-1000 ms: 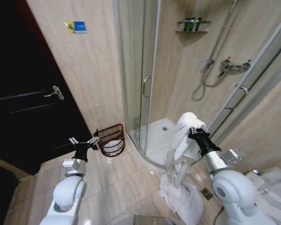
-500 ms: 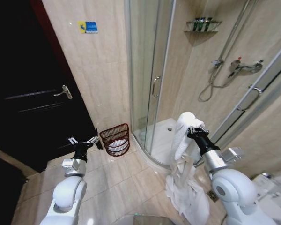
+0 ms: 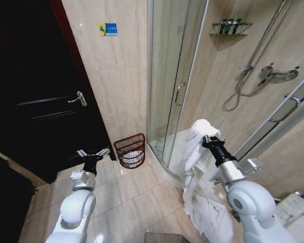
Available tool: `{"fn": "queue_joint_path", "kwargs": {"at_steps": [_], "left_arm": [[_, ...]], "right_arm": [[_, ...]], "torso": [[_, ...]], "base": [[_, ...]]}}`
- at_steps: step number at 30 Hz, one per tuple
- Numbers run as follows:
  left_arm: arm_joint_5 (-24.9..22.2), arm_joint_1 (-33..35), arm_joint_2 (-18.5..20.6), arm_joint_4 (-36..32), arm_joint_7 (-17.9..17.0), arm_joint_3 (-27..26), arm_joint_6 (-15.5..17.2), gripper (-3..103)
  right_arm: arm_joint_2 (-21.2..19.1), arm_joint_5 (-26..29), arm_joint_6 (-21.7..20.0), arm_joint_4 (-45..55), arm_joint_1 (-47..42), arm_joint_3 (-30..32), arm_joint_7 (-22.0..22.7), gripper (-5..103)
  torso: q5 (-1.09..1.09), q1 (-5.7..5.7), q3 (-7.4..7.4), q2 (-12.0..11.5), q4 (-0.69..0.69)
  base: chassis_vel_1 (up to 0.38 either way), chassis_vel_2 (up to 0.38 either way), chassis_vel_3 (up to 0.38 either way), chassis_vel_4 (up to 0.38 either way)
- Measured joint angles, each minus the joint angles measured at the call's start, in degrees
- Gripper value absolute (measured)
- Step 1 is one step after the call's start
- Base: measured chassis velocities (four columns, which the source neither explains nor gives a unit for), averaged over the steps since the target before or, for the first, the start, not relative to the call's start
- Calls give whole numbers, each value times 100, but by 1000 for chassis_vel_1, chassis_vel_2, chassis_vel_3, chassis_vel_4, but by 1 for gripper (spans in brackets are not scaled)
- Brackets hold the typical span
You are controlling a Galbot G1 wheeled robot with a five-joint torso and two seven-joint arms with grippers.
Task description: Discard the used towel into the hamper.
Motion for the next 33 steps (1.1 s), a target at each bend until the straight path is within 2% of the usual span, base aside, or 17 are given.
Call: {"fn": "queue_joint_path", "kwargs": {"at_steps": [11,16,21,33], "left_arm": [[42,-116,-36,160,12,214,-36,100],[80,-147,52,214,15,206,-179,100],[55,-148,56,241,-5,203,-215,100],[43,-133,47,254,-18,314,-230,100]], "right_arm": [[-85,57,-64,41,-37,153,176,8],[-20,65,-85,47,-52,126,161,8],[44,36,-121,52,-56,69,127,8],[97,8,-128,-22,-27,29,119,8]], "torso": [[-1,0,0,0,1],[-3,0,0,0,3],[-1,0,0,0,-1],[0,-1,-1,0,0]], "base": [[120,110,30,36],[168,158,7,22],[51,63,-49,-49],[30,28,-37,-31]]}}
